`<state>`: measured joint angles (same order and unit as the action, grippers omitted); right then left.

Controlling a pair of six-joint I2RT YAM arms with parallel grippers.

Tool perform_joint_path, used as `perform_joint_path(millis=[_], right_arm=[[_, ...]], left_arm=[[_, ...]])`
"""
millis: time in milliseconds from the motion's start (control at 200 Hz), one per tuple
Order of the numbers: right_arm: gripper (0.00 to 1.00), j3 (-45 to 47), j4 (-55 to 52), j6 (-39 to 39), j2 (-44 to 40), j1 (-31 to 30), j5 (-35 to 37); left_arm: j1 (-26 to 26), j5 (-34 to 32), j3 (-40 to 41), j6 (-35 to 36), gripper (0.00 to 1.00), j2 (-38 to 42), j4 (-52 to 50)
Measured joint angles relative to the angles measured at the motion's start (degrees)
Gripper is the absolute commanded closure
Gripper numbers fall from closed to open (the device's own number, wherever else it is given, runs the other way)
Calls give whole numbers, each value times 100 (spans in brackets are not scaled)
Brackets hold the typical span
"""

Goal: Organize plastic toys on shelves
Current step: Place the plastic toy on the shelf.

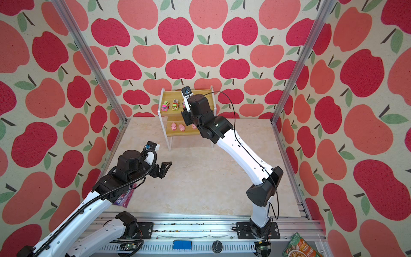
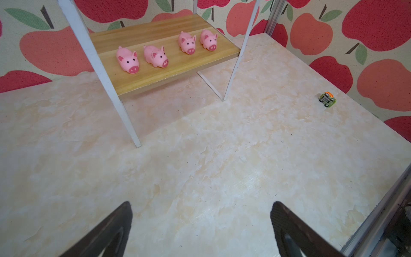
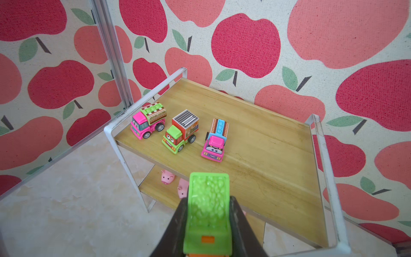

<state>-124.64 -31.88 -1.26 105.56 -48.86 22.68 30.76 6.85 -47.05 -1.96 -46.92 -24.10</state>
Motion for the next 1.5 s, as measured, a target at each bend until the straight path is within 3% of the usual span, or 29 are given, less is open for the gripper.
perform_joint_path(millis=[305, 585, 1501], right_arm=[[80, -1587, -461, 4, 896, 507, 0], [81, -2334, -688, -11, 1405, 820, -28], [79, -2500, -835, -612, 2026, 1080, -369]], left_arm=[[57, 7, 24, 44, 1, 11, 42], [57, 9, 24, 44, 1, -7, 42], [57, 13, 24, 61, 1, -195, 76]])
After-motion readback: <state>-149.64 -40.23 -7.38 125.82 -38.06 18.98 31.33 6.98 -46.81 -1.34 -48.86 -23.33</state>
